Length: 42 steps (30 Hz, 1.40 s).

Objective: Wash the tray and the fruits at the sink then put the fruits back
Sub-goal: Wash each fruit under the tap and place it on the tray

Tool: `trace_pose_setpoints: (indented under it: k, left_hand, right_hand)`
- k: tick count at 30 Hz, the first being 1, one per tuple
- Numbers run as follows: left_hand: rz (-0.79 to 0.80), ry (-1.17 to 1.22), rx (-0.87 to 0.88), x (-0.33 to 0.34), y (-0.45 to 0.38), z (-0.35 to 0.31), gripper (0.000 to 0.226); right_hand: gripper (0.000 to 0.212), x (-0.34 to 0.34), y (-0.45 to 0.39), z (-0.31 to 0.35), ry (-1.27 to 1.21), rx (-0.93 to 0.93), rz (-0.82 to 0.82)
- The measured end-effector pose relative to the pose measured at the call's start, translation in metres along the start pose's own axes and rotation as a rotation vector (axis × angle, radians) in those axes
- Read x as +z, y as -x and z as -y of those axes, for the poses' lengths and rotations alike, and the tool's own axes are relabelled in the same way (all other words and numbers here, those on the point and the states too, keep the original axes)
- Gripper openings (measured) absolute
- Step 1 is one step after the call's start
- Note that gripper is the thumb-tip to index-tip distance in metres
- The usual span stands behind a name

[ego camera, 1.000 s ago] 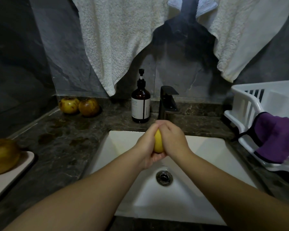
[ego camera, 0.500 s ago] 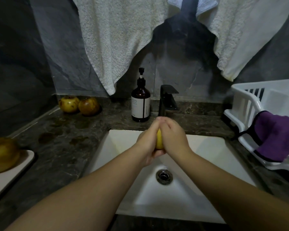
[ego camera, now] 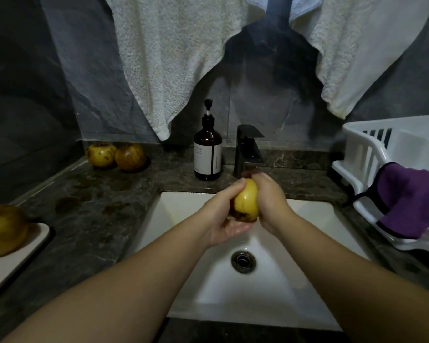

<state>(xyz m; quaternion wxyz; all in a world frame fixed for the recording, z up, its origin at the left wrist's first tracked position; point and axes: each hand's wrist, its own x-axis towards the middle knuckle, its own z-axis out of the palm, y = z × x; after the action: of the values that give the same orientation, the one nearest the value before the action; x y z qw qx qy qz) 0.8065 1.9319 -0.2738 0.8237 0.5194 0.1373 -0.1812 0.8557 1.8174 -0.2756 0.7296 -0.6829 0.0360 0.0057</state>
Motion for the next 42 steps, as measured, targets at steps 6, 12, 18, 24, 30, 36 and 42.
trace_pose_setpoints:
  k: [6, 12, 18, 24, 30, 36, 42]
  left_hand:
    - [-0.049, 0.003, 0.075, 0.003, -0.003, 0.003, 0.053]
    - [-0.08, 0.017, 0.161, 0.011, -0.004, 0.007, 0.042]
    - [-0.032, 0.07, 0.163, 0.004, -0.004, 0.005, 0.049]
    - [0.021, 0.143, 0.063, -0.005, -0.006, 0.001, 0.043]
    - [0.007, 0.187, 0.108, -0.006, -0.011, 0.0, 0.049]
    - [0.053, 0.198, 0.05, -0.009, -0.01, 0.001, 0.054]
    - [-0.1, -0.014, 0.148, 0.002, -0.019, 0.011, 0.041]
  right_hand:
    - [0.035, 0.025, 0.005, -0.02, 0.241, -0.066, -0.015]
    - [0.041, 0.021, 0.0, -0.014, 0.206, 0.008, -0.088]
    - [0.03, 0.014, 0.009, -0.013, 0.213, -0.236, -0.006]
    - [0.015, 0.015, 0.008, -0.017, 0.2, -0.219, 0.115]
    - [0.02, 0.009, 0.006, -0.008, 0.179, -0.173, 0.045]
    - [0.021, 0.004, 0.003, -0.009, 0.0, -0.016, 0.129]
    - [0.022, 0.013, 0.003, -0.022, 0.144, -0.016, 0.049]
